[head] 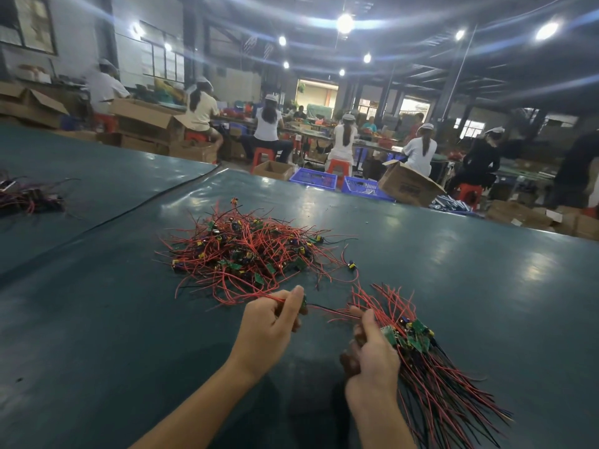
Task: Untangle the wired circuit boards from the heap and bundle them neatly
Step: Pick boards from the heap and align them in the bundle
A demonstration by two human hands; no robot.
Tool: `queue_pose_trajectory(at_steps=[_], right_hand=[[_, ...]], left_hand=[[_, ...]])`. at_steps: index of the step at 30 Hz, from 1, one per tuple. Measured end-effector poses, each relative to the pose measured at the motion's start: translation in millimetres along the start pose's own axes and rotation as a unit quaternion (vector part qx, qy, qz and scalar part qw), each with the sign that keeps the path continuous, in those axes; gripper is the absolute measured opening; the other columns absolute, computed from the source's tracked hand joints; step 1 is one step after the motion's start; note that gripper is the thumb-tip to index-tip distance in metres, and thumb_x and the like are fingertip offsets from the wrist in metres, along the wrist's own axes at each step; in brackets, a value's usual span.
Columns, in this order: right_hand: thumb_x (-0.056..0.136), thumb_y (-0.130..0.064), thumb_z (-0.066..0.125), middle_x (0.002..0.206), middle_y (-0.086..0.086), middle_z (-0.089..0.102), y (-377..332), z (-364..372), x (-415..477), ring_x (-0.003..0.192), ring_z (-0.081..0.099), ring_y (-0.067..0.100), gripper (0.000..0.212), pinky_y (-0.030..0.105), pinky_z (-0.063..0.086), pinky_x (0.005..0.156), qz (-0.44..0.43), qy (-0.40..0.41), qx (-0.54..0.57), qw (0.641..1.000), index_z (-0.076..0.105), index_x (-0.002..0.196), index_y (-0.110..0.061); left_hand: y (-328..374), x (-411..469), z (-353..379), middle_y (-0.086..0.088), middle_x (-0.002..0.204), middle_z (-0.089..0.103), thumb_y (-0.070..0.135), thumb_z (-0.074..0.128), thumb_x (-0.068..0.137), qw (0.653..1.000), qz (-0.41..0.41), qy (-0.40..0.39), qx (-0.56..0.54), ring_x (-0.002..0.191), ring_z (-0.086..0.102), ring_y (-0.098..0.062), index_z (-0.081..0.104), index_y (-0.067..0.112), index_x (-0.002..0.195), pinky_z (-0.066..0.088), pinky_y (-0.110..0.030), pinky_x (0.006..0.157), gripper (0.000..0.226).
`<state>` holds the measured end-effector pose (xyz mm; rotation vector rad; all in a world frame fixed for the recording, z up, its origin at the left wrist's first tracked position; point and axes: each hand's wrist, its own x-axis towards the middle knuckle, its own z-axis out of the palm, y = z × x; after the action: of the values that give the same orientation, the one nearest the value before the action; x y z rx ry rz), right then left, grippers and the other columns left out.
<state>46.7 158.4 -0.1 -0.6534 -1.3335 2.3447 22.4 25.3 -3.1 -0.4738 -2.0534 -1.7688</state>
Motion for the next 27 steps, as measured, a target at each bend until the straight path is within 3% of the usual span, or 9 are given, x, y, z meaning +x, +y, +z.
queue_pose_trajectory(at_steps=[4,8,12,15,18,20,23,27], right_hand=[[0.095,-0.025,0.061,0.054,-0.008,0.046,-2.1,-7.6,10.0,0.038,0.025,0.004,0.035,0.017,0.021,0.035,-0.028,0.000,0.033,0.999,0.078,0.065,-0.018],[0.093,-0.033,0.062,0.056,-0.008,0.045,-0.6,-6.5,7.4,0.038,0.027,0.003,0.028,0.018,0.026,0.036,-0.072,-0.007,0.005,0.997,0.079,0.074,-0.020],[0.081,-0.044,0.066,0.051,-0.005,0.047,12.7,1.1,-11.8,0.046,0.038,0.009,0.029,0.025,0.033,0.045,-0.117,-0.093,-0.111,0.982,0.077,0.079,-0.016],[0.089,-0.031,0.066,0.066,0.004,0.069,17.6,8.0,-17.6,0.064,0.063,0.023,0.020,0.032,0.052,0.063,-0.105,-0.097,-0.117,0.983,0.079,0.076,-0.023],[0.090,-0.028,0.068,0.054,-0.007,0.055,12.1,5.3,-8.8,0.047,0.045,0.007,0.020,0.023,0.038,0.044,-0.081,-0.035,-0.087,0.992,0.080,0.074,-0.031],[0.089,-0.026,0.069,0.049,-0.014,0.050,5.9,1.3,-2.1,0.039,0.036,0.000,0.021,0.017,0.033,0.037,-0.062,0.003,-0.047,0.997,0.080,0.071,-0.027],[0.091,-0.020,0.067,0.052,-0.009,0.052,-4.0,-6.3,8.1,0.035,0.030,0.000,0.021,0.015,0.028,0.033,-0.051,0.036,0.030,0.998,0.077,0.072,-0.017],[0.094,-0.016,0.062,0.054,-0.007,0.049,-9.3,-13.0,12.0,0.035,0.024,0.002,0.021,0.014,0.021,0.033,-0.068,0.013,0.070,0.995,0.075,0.079,-0.013]], left_hand=[[-2.3,1.2,-1.5,-0.002,0.054,0.062,0.042,0.046,0.092,1.000,-0.006,-0.006,-0.005,0.050,0.056,-0.007,0.060,0.023,0.054,0.043,-0.017,0.055,0.044],[-2.4,-0.3,1.8,-0.004,0.059,0.064,0.046,0.048,0.089,0.999,-0.021,-0.022,-0.032,0.052,0.059,-0.013,0.066,0.017,0.065,0.046,-0.021,0.055,0.042],[-0.6,-3.8,3.4,0.000,0.061,0.065,0.050,0.049,0.089,0.999,-0.013,-0.038,-0.021,0.052,0.060,-0.010,0.066,0.031,0.064,0.045,-0.019,0.055,0.036],[0.6,-5.8,5.4,0.005,0.065,0.066,0.047,0.050,0.094,0.997,0.007,-0.070,0.013,0.056,0.062,-0.008,0.068,0.042,0.070,0.049,-0.022,0.057,0.031],[-1.5,-5.8,6.7,0.003,0.064,0.065,0.048,0.048,0.095,0.995,0.022,-0.084,0.051,0.058,0.063,-0.013,0.067,0.021,0.072,0.053,-0.039,0.061,0.040],[-2.8,-4.6,5.3,0.002,0.064,0.066,0.049,0.047,0.094,0.995,0.026,-0.077,0.054,0.058,0.063,-0.014,0.067,0.016,0.074,0.052,-0.041,0.061,0.043],[-2.5,-2.6,1.7,0.003,0.065,0.066,0.046,0.047,0.096,0.997,0.032,-0.058,0.040,0.057,0.062,-0.012,0.067,0.017,0.075,0.053,-0.035,0.059,0.041],[0.4,-2.9,2.9,0.003,0.070,0.069,0.041,0.046,0.093,0.999,0.037,-0.032,0.015,0.059,0.062,-0.010,0.069,0.017,0.078,0.048,-0.022,0.058,0.037]])
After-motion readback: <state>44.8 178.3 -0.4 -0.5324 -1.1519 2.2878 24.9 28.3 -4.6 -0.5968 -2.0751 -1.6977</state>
